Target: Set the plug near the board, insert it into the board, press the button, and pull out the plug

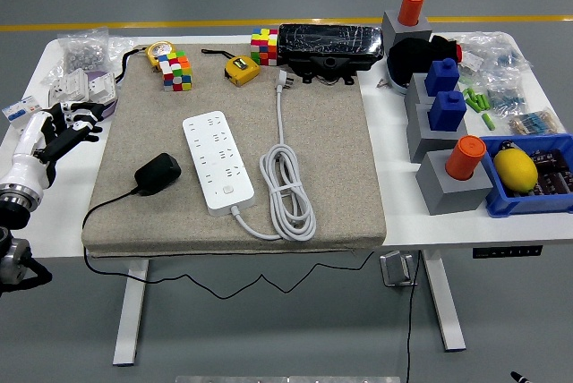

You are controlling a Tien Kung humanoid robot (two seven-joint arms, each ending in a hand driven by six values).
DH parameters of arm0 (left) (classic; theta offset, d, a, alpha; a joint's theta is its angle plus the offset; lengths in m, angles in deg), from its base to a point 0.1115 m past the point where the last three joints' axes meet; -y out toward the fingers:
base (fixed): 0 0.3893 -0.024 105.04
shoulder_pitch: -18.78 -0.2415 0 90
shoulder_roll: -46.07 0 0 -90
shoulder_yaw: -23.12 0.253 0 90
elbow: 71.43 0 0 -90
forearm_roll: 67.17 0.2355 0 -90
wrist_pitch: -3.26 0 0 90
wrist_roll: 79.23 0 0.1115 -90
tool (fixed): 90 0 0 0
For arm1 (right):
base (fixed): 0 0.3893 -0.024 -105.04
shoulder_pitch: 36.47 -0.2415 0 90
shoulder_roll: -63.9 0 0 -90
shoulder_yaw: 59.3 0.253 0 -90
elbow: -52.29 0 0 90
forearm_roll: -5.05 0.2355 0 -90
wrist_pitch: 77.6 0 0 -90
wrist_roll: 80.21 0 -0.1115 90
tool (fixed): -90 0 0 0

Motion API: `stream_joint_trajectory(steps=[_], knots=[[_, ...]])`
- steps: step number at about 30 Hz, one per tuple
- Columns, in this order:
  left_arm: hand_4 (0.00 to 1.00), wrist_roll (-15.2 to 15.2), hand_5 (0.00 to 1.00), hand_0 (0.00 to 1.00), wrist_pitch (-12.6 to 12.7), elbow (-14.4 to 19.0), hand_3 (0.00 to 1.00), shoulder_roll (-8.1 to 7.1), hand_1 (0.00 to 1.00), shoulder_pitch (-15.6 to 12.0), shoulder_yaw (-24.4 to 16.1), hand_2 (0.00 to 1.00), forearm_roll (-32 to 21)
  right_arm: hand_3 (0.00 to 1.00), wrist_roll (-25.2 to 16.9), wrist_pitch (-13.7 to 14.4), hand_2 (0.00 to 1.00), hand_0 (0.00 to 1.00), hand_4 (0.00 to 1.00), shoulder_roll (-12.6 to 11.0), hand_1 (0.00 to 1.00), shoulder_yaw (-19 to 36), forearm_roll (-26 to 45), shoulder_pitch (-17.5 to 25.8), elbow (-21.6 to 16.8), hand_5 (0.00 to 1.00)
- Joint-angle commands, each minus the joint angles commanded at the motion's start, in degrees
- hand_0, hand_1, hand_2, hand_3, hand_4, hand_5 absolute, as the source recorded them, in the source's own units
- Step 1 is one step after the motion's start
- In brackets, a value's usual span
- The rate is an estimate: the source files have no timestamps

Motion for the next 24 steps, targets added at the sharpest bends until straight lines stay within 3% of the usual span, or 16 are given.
stream_joint_trajectory(steps=[24], knots=[[0.805, -0.51, 0.452, 0.480, -0.33, 0.38, 0.586, -0.67, 0.511, 0.38, 0.97, 0.558, 0.17, 0.578, 0.07, -0.14, 0.662, 0.655, 0.998, -0.17, 0.658, -0.80, 0.43, -0.31, 0.11, 0.562]])
